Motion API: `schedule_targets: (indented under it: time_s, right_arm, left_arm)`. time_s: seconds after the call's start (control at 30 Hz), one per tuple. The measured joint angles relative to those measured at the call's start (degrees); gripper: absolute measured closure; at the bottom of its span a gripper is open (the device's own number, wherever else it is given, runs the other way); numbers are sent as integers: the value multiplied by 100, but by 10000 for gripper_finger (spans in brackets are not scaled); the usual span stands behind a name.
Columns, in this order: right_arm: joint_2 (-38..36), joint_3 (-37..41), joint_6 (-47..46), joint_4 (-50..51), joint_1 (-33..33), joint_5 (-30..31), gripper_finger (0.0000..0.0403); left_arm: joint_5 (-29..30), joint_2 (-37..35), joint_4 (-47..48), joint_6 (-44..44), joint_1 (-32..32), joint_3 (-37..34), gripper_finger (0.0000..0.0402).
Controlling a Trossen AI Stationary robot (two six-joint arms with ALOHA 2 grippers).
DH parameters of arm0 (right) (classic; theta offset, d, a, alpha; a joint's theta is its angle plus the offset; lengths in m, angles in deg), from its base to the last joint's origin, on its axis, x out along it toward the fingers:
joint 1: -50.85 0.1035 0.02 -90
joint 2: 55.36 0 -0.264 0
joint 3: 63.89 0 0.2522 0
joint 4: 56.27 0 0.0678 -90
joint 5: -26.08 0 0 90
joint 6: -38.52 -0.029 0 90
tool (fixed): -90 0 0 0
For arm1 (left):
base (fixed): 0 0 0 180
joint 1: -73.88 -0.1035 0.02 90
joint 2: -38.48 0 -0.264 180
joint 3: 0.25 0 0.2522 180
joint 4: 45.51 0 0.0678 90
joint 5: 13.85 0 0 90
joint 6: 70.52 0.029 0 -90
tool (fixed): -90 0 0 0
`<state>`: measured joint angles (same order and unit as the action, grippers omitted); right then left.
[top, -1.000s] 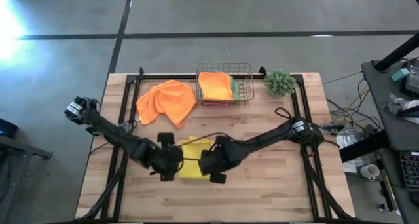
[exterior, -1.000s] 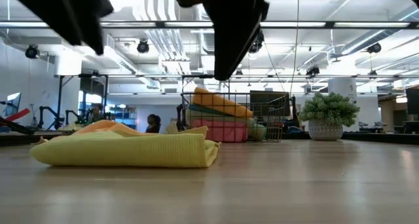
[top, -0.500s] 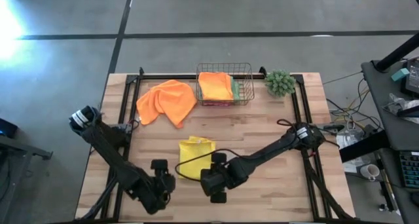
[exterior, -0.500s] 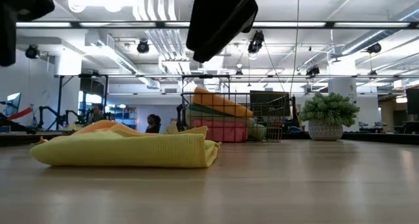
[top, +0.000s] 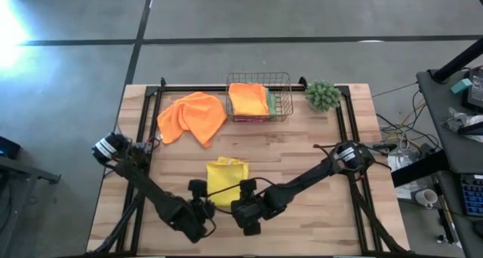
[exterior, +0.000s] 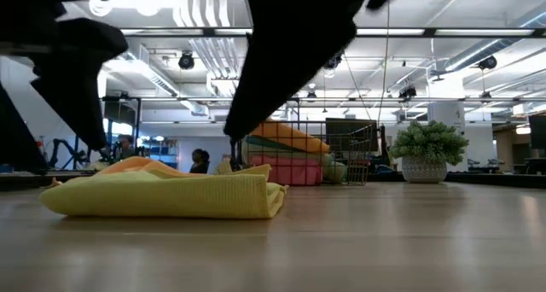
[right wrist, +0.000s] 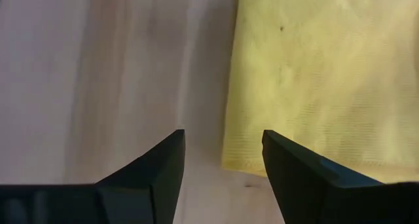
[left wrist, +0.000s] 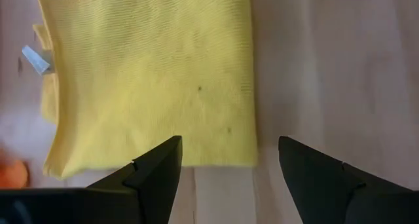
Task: Fold microfiber towels
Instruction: Stack the folded yellow microfiber cloth on top of the folded orange microfiber cloth
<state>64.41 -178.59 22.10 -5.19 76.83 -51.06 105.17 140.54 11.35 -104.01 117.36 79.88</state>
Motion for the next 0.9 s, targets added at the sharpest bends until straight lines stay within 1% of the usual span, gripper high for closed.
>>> schedule_targets:
  time_s: [0.1, 0.23, 0.37, 0.6, 0.77, 0.9]
  right_arm:
    - [0, 74, 150, -18, -11, 175, 209]
    - [0, 166, 518, -322, -36, 216, 209]
    - [0, 383, 553, -637, -114, 215, 209]
    - [-2, 567, 501, -827, -238, 202, 209]
    - [27, 695, 488, -1265, -239, -87, 209]
    - [170, 758, 474, -1229, -236, -4, 209]
  left_arm:
    - [-5, 97, -145, 244, -100, -2, 164]
    - [-14, 245, -418, 567, -188, -2, 164]
    - [-20, 430, -411, 552, -269, -9, 164]
    - [20, 600, -423, 542, -376, -11, 164]
    - [24, 630, -458, 540, -454, -9, 164]
    - [16, 635, -490, 539, -537, -9, 164]
